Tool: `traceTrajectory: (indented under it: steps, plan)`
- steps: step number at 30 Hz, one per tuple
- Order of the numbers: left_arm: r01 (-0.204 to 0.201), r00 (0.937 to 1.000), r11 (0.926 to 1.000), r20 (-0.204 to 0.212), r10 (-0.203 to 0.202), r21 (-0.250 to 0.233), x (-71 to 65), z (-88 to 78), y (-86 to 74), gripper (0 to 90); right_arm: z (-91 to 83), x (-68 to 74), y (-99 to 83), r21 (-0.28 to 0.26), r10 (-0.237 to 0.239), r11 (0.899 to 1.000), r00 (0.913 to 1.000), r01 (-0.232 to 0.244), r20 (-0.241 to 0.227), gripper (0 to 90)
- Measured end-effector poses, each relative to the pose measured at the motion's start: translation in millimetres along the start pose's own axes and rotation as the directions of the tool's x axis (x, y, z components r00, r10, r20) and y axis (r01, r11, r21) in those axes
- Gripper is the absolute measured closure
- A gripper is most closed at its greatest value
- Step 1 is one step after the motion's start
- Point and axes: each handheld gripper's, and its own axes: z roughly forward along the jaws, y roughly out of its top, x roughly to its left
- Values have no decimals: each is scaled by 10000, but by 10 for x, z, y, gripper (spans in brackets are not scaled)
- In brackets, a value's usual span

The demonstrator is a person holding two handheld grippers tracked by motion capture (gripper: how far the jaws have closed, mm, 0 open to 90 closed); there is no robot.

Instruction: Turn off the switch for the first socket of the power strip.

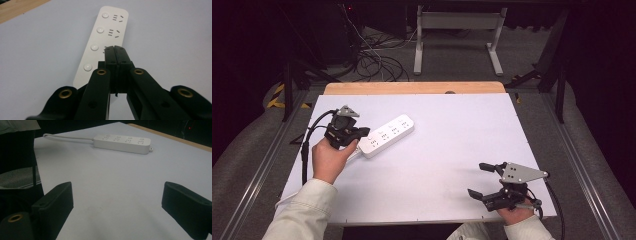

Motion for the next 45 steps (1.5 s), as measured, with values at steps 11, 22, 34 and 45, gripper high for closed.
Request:
traceTrajectory:
  steps: [11,22,34,45]
  plan:
    - [694,9975,9924,-224,-675,1017,176,304,76,900,7,-17,-11,62,31,10000,9999,-31,-147,111]
    - [1043,9945,9792,-287,-1008,1740,289,461,81,900,-6,-22,-14,40,44,10000,9998,-43,-183,111]
    - [1234,9923,9593,-204,-1222,2539,317,651,83,900,5,-35,-21,114,90,9999,9998,-88,-186,112]
    - [1209,9926,9566,-412,-1141,2650,282,758,85,900,-3,-33,-21,89,87,9999,9998,-85,-203,112]
